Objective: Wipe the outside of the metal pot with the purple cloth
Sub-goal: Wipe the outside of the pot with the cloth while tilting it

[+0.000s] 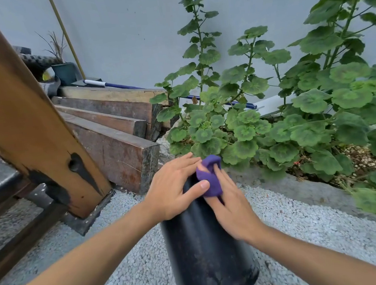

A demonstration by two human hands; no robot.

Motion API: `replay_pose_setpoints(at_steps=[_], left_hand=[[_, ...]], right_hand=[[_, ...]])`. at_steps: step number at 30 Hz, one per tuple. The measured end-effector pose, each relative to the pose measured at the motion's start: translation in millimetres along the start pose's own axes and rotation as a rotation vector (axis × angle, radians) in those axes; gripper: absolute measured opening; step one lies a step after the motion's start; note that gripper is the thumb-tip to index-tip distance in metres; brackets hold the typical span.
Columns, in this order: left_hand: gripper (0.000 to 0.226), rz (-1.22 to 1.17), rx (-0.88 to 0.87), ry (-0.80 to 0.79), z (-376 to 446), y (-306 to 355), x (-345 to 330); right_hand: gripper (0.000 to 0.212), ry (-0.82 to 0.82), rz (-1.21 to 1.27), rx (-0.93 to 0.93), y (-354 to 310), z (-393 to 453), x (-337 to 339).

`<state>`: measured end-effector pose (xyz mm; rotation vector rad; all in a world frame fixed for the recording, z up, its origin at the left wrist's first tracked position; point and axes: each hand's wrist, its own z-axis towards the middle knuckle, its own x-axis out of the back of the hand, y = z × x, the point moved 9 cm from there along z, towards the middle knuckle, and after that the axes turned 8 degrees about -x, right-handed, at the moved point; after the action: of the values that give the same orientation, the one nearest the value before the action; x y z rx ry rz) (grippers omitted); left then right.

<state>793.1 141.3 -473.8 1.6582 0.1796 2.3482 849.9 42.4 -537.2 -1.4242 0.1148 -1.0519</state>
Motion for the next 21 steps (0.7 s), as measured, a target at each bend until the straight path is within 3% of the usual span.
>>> replay_pose_setpoints(at_steps=[7,11,14,18,21], left_hand=[[0.085,0.076,0.186,-0.046,-4,-36,6],[0.064,0.356,0.301,-0.052,12,-42,2],[0.043,0.422,0.262,-0.105,29,-30,-14],[0.047,0.559,0.170,-0.239,38,-19,-38],[0.045,0.613,0.187,-0.244,40,-25,-38]], right_hand=[[0.054,-0.256,-0.337,0.035,40,-69,-26],[0.056,-0.332,-0.398,0.089,32,-94,-26],[0.057,-0.361,-0.460,0.162,21,-102,-27],[0.057,-0.414,-0.519,0.204,13,-110,-35],[0.053,-0.428,-0.519,0.213,7,-111,-37]])
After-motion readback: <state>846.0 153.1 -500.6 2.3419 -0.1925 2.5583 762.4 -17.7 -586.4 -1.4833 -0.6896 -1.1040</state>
